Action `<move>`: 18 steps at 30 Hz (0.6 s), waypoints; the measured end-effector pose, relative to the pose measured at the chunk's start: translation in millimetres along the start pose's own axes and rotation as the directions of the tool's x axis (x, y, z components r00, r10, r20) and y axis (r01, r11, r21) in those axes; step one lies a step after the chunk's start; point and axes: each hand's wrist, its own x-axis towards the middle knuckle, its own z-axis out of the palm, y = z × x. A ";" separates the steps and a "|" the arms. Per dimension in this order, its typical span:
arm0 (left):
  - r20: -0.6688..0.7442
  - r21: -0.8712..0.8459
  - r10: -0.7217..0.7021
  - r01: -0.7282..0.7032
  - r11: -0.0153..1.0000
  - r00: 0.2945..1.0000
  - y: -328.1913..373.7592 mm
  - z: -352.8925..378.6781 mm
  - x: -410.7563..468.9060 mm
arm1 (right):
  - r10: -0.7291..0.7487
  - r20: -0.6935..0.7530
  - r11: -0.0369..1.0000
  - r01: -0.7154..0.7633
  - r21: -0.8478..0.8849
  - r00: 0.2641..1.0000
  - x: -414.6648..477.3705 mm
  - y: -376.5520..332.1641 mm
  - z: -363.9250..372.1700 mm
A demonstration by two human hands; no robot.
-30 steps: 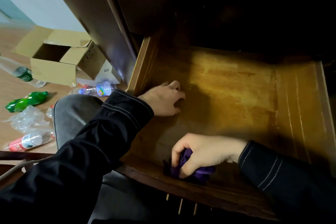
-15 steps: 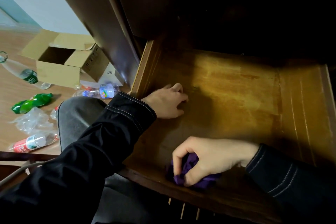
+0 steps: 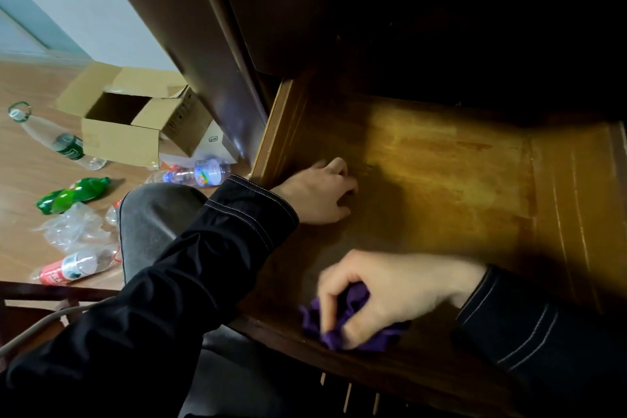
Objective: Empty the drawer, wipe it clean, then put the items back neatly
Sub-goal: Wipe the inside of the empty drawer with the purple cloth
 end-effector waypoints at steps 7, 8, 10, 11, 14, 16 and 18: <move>-0.016 0.002 0.003 -0.003 1.000 1.000 -0.2 2.4 2.6 | 0.125 -0.007 0.992 -0.125 -0.003 0.992 2.4 3.6 7.0; -0.022 -0.001 0.001 -0.001 1.000 1.000 -0.6 3.0 2.8 | 0.125 -0.034 0.992 -0.125 -0.010 0.992 6.3 1.8 9.2; -0.025 -0.002 0.003 -0.003 1.000 1.000 -1.0 4.7 3.3 | 0.116 -0.027 0.991 -0.117 -0.057 0.993 2.5 0.5 5.9; -0.023 0.002 0.006 -0.006 1.000 1.000 -1.5 5.4 3.7 | 0.108 0.001 0.991 -0.107 -0.081 0.994 -5.3 1.3 1.8; -0.021 0.004 0.005 -0.005 1.000 1.000 -3.3 6.3 4.8 | 0.085 0.082 0.995 -0.080 -0.054 0.993 -35.9 6.5 -9.0; -0.030 0.002 0.004 -0.004 1.000 1.000 -3.8 6.5 4.6 | 0.112 0.065 0.994 -0.112 0.006 0.992 -43.6 10.5 -8.5; -0.040 0.008 0.008 -0.008 1.000 0.999 -2.3 7.3 3.2 | 0.198 0.036 0.980 -0.199 0.020 0.979 -36.7 17.4 -2.2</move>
